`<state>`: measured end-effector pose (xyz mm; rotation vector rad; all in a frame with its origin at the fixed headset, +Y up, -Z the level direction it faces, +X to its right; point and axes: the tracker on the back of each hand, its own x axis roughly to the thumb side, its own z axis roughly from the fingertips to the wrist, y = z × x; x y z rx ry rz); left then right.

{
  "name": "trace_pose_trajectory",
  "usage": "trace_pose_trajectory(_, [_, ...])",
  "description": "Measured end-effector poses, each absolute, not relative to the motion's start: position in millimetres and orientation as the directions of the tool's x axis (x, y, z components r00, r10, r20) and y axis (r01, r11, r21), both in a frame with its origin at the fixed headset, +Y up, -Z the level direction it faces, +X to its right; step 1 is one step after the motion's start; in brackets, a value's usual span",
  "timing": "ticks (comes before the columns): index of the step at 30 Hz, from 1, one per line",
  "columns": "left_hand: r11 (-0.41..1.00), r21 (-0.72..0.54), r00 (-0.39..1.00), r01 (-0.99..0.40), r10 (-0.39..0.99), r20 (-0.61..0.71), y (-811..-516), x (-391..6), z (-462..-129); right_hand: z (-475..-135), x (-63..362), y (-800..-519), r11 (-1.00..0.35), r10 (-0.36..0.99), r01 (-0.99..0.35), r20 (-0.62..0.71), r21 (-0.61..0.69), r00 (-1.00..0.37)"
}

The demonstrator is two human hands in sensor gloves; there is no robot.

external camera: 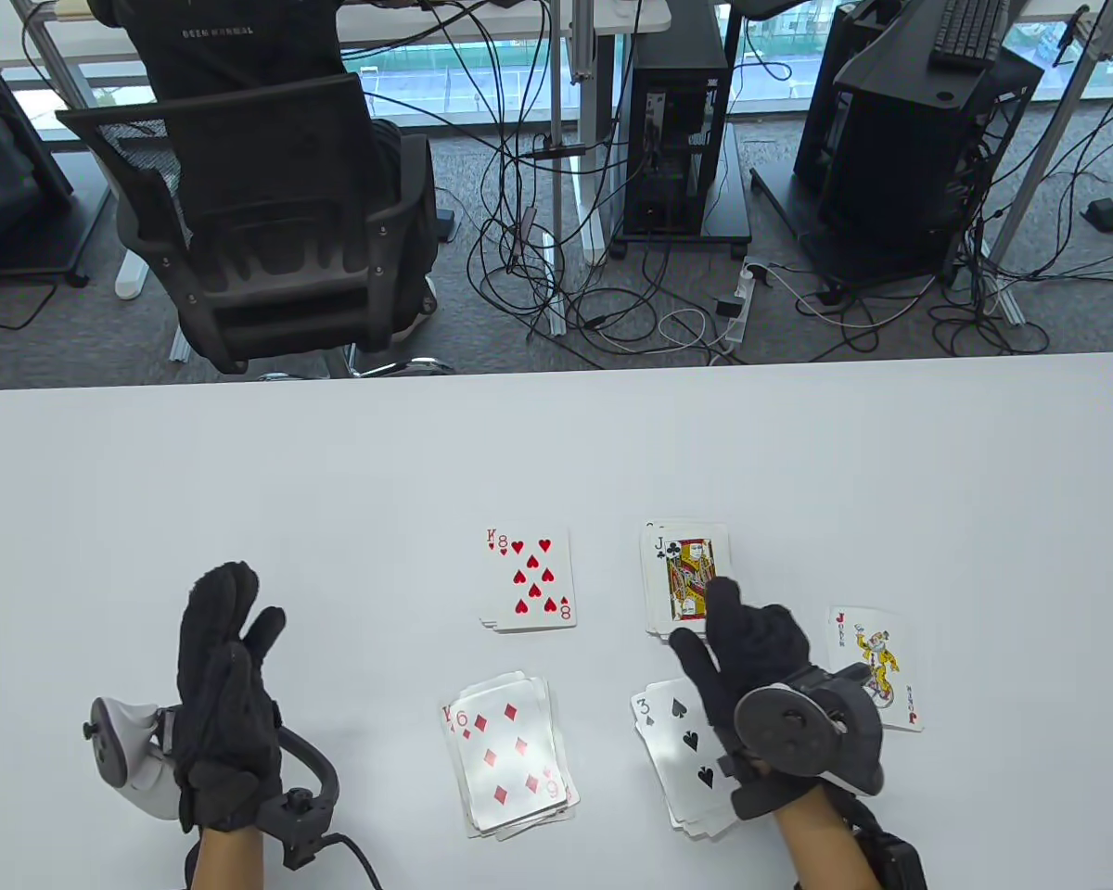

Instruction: Playing card suit sorting

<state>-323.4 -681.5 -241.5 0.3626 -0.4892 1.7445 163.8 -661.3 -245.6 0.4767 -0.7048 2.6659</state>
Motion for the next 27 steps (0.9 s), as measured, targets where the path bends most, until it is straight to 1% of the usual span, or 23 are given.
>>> trace_pose_trajectory(2, [-0.022, -0.019, -0.028, -1.0, 0.852, 0.522, -671, -328, -235, -247, 180, -671, -0.841, 0.157, -0.317, 0.362, -0.439, -0.919])
trace_pose_trajectory(4, [0.153, 0.083, 0.174, -0.985, 0.849, 0.498, -665, -331, -232, -249, 191, -685, -0.87, 0.088, -0.23, 0.323, -0.436, -0.943])
trace_pose_trajectory(6, [0.318, 0.144, 0.349, -0.937, 0.849, 0.397, -670, -330, -235, -255, 198, -702, -0.905, 0.056, -0.173, 0.295, -0.388, -0.954])
trace_pose_trajectory(7, [0.373, 0.143, 0.399, -0.917, 0.847, 0.351, -675, -329, -238, -257, 200, -710, -0.921, 0.073, -0.177, 0.293, -0.346, -0.953])
trace_pose_trajectory(8, [0.434, 0.121, 0.451, -0.893, 0.848, 0.278, -684, -327, -243, -260, 202, -719, -0.933, 0.092, -0.182, 0.284, -0.31, -0.955])
trace_pose_trajectory(10, [0.499, 0.083, 0.506, -0.862, 0.844, 0.176, -699, -321, -251, -264, 206, -730, -0.956, 0.096, -0.162, 0.261, -0.246, -0.961])
trace_pose_trajectory(12, [0.549, 0.046, 0.551, -0.834, 0.828, 0.106, -711, -315, -257, -267, 209, -739, -0.978, 0.074, -0.117, 0.237, -0.174, -0.969])
trace_pose_trajectory(13, [0.57, 0.026, 0.57, -0.821, 0.818, 0.078, -716, -312, -259, -267, 210, -743, -0.987, 0.071, -0.101, 0.225, -0.126, -0.972])
trace_pose_trajectory(15, [0.59, 0.012, 0.589, -0.807, 0.805, 0.062, -719, -308, -261, -267, 210, -745, -0.991, 0.071, -0.093, 0.211, -0.096, -0.975])
trace_pose_trajectory(23, [0.637, 0.036, 0.638, -0.77, 0.768, 0.058, -721, -299, -259, -263, 206, -735, -0.985, 0.05, -0.085, 0.223, -0.147, -0.974])
trace_pose_trajectory(27, [0.64, 0.037, 0.641, -0.768, 0.766, 0.06, -721, -298, -259, -263, 208, -733, -0.977, 0.071, -0.114, 0.226, -0.182, -0.972])
